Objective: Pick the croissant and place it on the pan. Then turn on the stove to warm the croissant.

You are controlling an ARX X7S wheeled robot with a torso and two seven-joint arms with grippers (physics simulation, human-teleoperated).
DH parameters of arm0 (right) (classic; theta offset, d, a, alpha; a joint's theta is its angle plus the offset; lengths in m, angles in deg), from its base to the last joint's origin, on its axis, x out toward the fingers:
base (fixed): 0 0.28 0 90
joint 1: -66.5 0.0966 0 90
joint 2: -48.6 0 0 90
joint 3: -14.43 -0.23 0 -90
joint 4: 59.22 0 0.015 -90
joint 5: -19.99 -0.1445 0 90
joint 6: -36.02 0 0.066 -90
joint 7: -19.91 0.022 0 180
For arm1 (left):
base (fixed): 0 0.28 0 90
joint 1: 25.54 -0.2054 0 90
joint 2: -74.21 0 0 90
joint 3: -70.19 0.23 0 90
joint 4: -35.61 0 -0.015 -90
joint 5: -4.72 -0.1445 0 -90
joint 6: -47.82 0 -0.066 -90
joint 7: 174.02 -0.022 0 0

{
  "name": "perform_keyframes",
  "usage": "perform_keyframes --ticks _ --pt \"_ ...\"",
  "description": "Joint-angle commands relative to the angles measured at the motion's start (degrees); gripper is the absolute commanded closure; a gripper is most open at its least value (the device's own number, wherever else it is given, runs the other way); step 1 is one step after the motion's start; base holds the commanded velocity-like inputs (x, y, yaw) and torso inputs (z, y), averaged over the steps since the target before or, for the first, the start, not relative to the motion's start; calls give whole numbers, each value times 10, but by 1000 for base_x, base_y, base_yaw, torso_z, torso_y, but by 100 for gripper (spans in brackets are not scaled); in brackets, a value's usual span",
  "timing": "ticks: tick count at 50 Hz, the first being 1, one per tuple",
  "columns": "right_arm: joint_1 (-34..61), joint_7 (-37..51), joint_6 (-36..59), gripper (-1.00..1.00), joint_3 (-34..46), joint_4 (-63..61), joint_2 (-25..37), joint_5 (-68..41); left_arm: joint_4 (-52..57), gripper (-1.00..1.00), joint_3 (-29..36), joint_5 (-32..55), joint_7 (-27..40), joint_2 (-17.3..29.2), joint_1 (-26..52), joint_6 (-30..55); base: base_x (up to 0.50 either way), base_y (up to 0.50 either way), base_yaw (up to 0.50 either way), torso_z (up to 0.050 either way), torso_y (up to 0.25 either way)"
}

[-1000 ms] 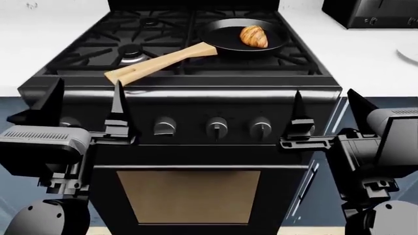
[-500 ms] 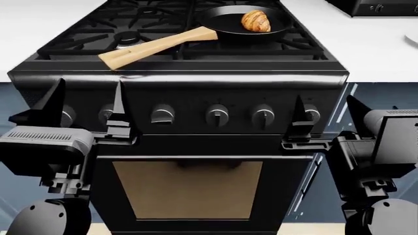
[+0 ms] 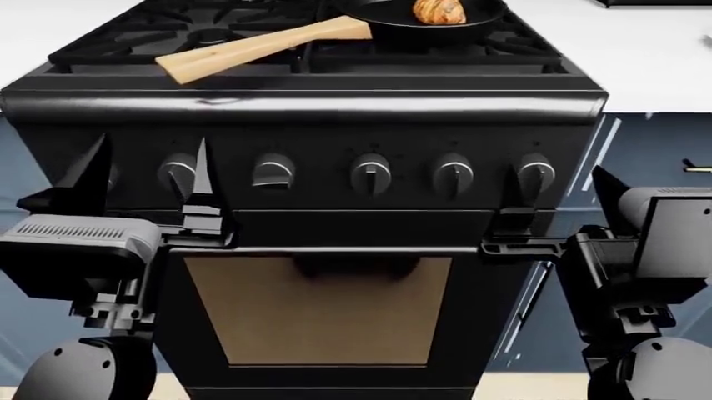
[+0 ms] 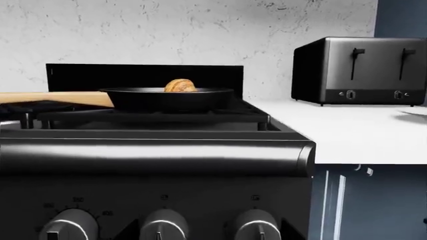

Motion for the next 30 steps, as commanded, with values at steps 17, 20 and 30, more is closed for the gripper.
perform_keyframes --ticks 17,20,30 --pt "-1 6 1 -100 -5 -3 4 -3 -5 -100 3 5 2 3 0 -6 0 0 0 -50 0" --pt "-1 7 1 -100 -6 -4 5 -3 -5 -100 3 5 3 4 0 -6 0 0 0 -50 0" --pt "0 9 3 -100 -7 -6 5 -3 -3 -100 7 -1 0 6 -4 -19 0 0 0 -27 0"
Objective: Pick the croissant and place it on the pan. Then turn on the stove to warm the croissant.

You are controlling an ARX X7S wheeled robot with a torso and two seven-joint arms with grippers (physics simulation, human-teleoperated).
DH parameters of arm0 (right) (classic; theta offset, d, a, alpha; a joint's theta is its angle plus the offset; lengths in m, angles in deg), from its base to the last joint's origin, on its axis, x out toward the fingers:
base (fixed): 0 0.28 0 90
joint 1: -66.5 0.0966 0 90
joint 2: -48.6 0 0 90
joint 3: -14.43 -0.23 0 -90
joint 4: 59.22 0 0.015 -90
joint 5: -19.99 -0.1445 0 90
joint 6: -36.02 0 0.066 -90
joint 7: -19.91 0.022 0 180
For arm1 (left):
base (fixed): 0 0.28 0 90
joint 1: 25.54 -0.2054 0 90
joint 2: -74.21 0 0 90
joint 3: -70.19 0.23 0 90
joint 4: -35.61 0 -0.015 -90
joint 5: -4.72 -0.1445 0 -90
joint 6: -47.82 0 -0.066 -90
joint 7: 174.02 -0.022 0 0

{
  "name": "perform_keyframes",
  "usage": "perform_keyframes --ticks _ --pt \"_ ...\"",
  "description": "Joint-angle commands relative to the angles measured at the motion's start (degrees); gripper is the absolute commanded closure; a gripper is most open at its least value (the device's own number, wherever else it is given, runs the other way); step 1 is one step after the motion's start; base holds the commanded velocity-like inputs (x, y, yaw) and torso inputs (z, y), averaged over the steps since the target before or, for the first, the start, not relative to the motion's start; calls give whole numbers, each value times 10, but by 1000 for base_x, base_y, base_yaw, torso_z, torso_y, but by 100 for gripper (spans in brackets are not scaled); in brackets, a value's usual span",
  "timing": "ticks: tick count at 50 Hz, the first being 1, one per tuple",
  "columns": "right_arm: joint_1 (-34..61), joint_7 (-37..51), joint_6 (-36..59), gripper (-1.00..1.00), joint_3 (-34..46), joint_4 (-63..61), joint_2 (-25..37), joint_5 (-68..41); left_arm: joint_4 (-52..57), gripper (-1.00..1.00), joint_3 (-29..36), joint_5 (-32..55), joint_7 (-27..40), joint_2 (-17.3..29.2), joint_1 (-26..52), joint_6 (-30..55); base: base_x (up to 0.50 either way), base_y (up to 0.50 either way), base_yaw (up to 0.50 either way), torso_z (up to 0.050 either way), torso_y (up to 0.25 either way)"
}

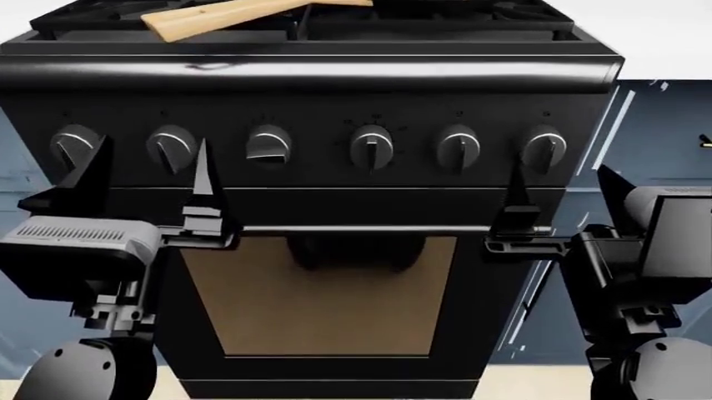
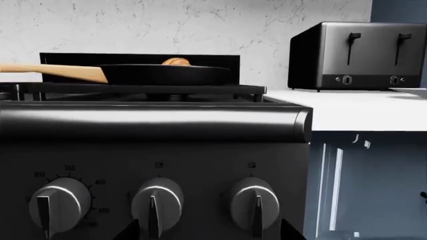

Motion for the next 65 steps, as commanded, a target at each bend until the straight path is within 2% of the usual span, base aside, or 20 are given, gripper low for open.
perform_keyframes --ticks 1,14,20,65 --pt "0 2 0 -100 -2 -1 1 0 1 -100 3 -4 -2 3 -2 -9 0 0 0 0 0" --pt "0 -15 -1 -100 -2 36 -7 10 -9 -100 5 31 -24 4 2 -16 0 0 0 0 0" --pt "3 -30 0 -100 -3 61 -11 -1 4 -100 35 -27 -30 23 1 -22 0 0 0 0 0" --pt "34 -142 0 -100 -21 183 -33 -52 -13 -100 22 10 -24 23 17 -12 0 0 0 0 0"
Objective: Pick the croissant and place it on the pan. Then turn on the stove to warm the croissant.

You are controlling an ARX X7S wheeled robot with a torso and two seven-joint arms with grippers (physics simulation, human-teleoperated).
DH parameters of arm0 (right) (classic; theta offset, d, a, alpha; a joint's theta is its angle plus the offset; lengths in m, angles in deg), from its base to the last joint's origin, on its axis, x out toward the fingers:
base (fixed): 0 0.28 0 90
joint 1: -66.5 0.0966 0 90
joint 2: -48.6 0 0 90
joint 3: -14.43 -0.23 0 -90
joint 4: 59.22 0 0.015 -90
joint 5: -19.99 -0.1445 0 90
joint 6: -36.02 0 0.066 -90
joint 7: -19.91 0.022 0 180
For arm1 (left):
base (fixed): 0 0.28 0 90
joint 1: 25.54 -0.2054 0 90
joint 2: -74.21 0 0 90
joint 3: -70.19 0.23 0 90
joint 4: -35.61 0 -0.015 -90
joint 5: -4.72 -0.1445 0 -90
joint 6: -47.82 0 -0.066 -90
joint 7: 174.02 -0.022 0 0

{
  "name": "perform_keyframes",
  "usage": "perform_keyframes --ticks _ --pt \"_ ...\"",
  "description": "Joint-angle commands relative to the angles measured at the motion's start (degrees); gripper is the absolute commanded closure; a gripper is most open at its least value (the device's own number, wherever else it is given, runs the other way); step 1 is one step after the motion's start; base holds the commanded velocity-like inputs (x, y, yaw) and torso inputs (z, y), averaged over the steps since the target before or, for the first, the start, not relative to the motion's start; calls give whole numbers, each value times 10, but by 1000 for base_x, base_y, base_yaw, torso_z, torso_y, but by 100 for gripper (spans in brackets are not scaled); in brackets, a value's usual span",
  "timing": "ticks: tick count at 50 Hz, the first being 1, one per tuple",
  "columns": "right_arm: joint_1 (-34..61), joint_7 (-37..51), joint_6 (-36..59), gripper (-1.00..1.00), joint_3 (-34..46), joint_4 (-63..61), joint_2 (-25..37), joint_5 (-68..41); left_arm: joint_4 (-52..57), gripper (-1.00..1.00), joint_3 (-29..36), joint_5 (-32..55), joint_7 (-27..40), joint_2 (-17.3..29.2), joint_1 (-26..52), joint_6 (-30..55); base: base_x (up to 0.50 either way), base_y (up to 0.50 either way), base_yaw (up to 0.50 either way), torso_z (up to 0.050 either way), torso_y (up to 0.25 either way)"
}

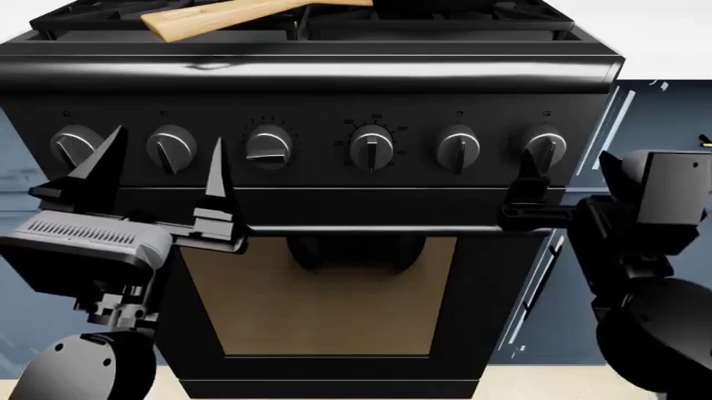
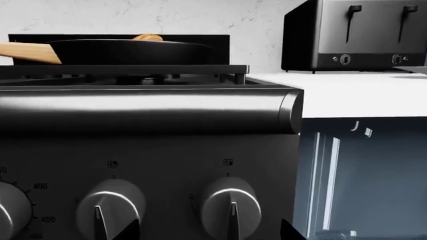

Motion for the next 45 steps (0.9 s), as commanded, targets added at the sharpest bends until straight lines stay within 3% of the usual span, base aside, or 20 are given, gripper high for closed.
perform_keyframes --ticks 1,45 --pt "3 -29 -3 -100 -4 31 -5 -15 -9 -100 2 4 -1 0 6 1 0 0 0 0 0" --pt "53 -135 34 -100 6 179 -62 -16 -34 -100 13 2 1 1 13 -4 0 0 0 0 0"
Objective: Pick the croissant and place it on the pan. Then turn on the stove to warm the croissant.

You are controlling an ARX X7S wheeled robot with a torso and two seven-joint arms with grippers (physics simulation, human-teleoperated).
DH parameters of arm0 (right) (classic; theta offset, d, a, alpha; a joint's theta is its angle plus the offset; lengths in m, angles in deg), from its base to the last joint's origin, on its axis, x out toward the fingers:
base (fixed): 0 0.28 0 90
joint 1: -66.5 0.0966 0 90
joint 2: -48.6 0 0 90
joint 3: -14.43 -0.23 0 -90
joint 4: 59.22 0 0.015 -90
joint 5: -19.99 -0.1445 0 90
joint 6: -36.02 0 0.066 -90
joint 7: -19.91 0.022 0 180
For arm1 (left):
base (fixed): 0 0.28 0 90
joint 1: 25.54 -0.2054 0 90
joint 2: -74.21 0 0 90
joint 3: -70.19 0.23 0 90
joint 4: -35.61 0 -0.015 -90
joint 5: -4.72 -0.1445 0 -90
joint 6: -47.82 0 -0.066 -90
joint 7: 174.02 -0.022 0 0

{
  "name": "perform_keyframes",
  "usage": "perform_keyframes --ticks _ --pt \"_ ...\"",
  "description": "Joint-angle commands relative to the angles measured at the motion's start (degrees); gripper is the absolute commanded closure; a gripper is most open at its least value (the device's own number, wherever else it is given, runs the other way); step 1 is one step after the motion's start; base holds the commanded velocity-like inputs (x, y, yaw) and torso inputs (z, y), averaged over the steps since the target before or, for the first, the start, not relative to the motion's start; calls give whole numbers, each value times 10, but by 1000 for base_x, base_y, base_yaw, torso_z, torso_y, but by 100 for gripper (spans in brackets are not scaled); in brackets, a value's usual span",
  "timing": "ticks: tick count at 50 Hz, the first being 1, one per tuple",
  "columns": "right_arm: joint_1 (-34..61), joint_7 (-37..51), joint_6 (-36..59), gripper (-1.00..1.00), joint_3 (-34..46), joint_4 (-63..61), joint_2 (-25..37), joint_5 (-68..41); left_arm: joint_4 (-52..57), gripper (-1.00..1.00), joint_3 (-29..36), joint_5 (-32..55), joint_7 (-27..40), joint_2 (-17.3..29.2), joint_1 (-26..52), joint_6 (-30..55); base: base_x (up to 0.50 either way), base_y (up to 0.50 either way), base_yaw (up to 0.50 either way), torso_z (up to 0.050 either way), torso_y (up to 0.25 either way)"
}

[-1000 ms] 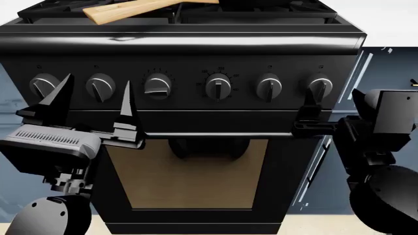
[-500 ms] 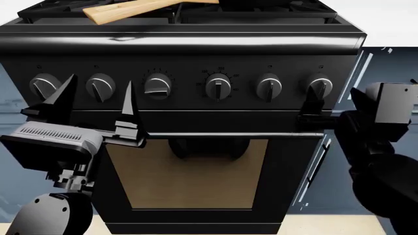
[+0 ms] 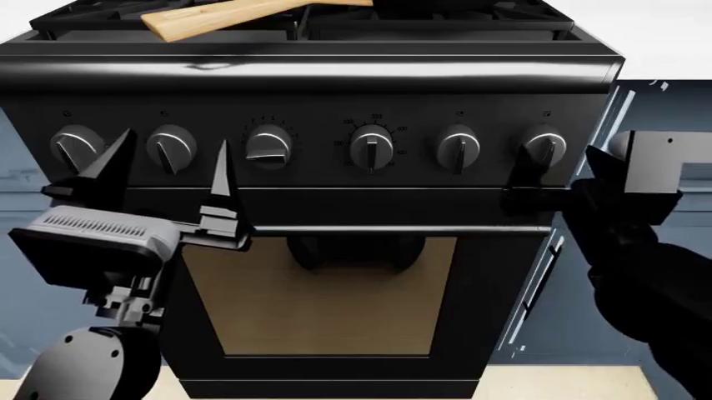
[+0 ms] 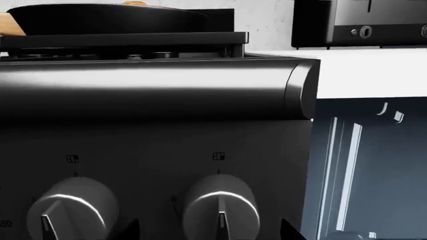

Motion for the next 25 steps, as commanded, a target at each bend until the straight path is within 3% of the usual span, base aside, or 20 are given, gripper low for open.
perform_keyframes --ticks 1,25 --pt "10 -15 13 -100 6 31 -13 4 -7 -100 3 -1 1 0 2 -1 0 0 0 0 0" --pt "29 -14 47 -100 21 55 -24 23 -9 -100 7 -1 2 2 1 -5 0 0 0 0 0"
